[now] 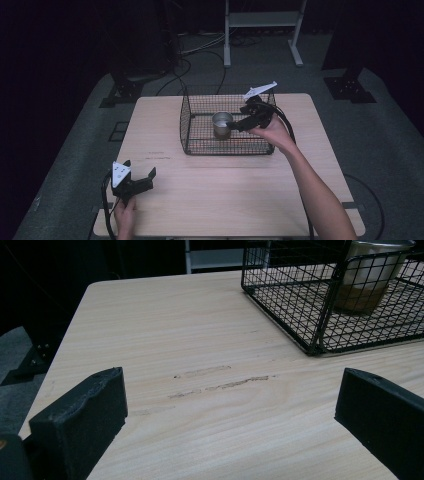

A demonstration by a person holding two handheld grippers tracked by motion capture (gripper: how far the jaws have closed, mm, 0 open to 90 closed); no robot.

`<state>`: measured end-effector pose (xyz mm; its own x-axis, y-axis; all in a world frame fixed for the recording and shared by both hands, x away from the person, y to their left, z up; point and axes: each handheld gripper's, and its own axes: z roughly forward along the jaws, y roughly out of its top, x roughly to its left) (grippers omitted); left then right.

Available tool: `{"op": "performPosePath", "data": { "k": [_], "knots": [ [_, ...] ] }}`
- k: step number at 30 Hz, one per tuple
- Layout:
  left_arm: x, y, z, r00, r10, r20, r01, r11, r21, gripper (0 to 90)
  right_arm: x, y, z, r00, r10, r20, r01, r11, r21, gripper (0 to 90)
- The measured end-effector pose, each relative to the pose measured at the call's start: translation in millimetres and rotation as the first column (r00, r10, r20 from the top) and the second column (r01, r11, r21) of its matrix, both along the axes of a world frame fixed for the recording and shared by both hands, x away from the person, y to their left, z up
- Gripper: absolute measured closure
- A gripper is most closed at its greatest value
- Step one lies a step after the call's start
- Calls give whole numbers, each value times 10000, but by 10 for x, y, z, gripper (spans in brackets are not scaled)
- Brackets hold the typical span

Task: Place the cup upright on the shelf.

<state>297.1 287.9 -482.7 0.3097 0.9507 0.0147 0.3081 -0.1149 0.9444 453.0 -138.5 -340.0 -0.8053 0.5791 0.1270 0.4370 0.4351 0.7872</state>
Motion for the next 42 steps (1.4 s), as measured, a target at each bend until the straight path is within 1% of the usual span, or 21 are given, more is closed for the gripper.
{"op": "performPosePath", "data": {
  "k": [4,7,8,9,10,13,16,17,22,23,24,32,35,39,42],
  "knots": [
    [0,1,0,10000,-8,-10,8,10000,16,0,-84,-76,-19,10000,24,-14,-24,10000,-1,93],
    [-1,0,0,10000,-6,-13,6,10000,16,0,-149,-138,-30,10000,62,4,-62,9999,116,94],
    [-1,0,0,10000,-6,-13,6,10000,16,0,-149,-138,-30,10000,62,4,-62,9999,116,94],
    [0,2,1,10000,-13,-10,13,10000,54,0,-193,-180,-31,10000,84,23,-85,9999,143,94],
    [0,2,1,10000,-13,-10,13,10000,54,0,-193,-180,-31,10000,84,23,-85,9999,143,94],
    [-1,2,1,10000,-23,-4,23,10000,89,0,-259,-249,-25,10000,39,40,-40,9997,250,95],
    [-1,1,1,10000,-22,-9,22,10000,49,0,-291,-288,-28,10000,26,38,-27,9993,380,95],
    [0,-1,0,10000,-11,11,11,10000,32,0,-327,-322,-35,10000,53,70,-56,9991,417,96],
    [0,-5,-1,10000,-14,8,14,10000,31,0,-401,-370,-49,9999,128,85,-131,9989,450,96],
    [0,-2,-1,10000,-14,7,14,10000,27,0,-456,-393,-57,9998,159,123,-164,9988,462,97],
    [0,-2,-1,10000,-14,7,14,10000,27,0,-456,-393,-57,9998,159,123,-164,9988,462,97],
    [0,-2,0,10000,-28,-19,28,9999,97,0,-622,-497,-137,9998,171,71,-175,9983,557,97],
    [-1,-8,-1,10000,-14,-3,14,10000,73,0,-666,-530,-162,9998,173,64,-177,9983,556,97],
    [-1,-7,-1,10000,-15,-5,15,10000,73,0,-715,-589,-195,9998,172,41,-175,9975,678,97],
    [-1,-7,-1,10000,-13,-8,13,10000,78,0,-750,-633,-223,9999,120,42,-122,9978,658,97]
  ]
}}
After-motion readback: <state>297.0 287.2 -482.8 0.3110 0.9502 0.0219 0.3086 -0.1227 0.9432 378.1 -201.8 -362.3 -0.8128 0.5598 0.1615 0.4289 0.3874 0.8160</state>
